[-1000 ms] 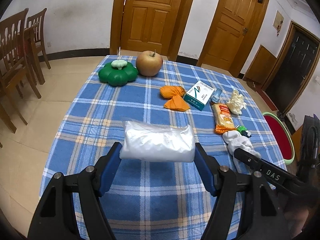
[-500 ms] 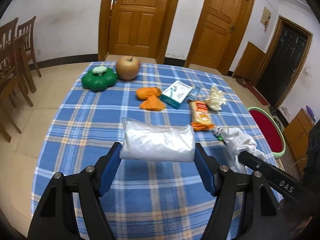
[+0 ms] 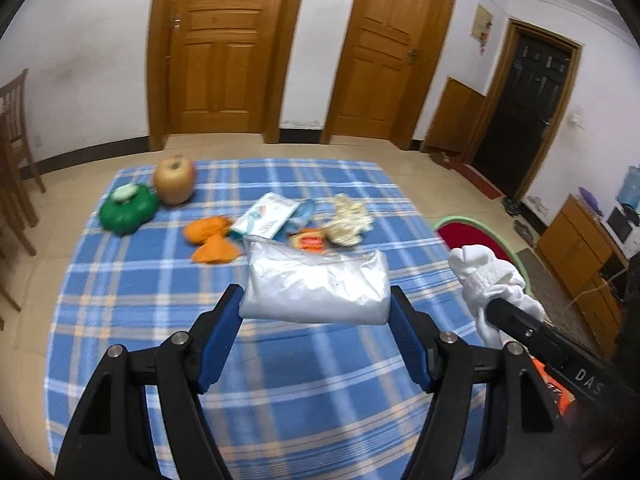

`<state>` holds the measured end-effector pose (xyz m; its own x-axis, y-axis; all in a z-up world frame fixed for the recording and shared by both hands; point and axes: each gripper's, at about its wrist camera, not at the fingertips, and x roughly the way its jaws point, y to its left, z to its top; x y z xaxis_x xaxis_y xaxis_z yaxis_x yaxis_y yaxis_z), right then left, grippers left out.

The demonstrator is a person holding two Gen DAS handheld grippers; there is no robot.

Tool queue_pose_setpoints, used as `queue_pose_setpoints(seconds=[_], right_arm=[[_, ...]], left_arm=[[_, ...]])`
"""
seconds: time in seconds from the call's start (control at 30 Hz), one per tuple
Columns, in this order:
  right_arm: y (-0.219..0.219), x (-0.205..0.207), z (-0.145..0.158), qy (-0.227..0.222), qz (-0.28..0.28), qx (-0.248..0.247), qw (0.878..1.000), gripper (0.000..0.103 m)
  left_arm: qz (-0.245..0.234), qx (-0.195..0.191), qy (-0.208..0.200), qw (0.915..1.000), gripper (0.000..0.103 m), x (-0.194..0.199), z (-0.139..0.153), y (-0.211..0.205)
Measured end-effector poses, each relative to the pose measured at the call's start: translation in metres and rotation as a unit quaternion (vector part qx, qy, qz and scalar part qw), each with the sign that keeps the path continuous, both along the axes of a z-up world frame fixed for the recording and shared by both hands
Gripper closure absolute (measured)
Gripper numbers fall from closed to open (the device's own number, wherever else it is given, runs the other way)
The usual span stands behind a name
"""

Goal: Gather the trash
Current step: 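Carry the bag and gloves over the red basin and open both tools to drop them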

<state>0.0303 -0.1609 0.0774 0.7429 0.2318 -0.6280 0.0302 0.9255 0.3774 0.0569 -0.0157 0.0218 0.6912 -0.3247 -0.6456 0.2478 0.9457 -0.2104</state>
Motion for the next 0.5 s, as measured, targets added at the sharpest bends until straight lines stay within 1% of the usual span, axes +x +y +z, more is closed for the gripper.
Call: queue_pose_setpoints(seconds=[0.1, 0.3, 0.5], right_arm=[[-0.015, -0.001, 0.006, -0.005, -0.015, 0.001, 1.000, 0.091], [-0.051, -0.001, 0.011, -0.013, -0.052, -0.009, 0.999, 0.091], [-0.090, 0.004, 0.007, -0.004, -0.090, -0.004, 0.996, 0.090]], left_arm=[[-0.019, -0.006, 0.000, 0.9998, 0.031, 0.006, 0.005, -0.017], [-0.046, 0.000, 0.001, 0.9989, 0.031, 0.022, 0.008, -0.056], [-0.077, 0.008, -0.001, 0.9970, 0.031, 0.036, 0.013, -0.095]])
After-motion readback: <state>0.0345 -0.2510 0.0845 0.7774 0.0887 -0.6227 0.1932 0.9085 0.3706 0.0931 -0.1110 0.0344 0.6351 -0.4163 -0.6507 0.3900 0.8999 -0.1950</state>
